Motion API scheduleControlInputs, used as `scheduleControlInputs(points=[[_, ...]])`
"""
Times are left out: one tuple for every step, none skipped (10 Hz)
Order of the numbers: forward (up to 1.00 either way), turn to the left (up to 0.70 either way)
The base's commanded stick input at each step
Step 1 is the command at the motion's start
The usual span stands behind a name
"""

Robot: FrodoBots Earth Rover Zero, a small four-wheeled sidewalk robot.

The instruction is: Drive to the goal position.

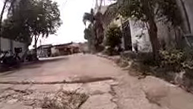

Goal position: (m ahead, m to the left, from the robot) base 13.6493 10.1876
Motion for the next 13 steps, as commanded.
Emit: scheduleControlInputs(points=[[0.0, 0.0], [0.0, 0.0], [0.0, 0.0], [0.0, 0.0], [0.0, 0.0], [0.0, 0.0], [0.0, 0.0], [0.7, 0.0], [0.7, 0.0], [0.7, 0.0], [0.7, 0.0], [0.7, 0.0], [0.7, 0.0]])
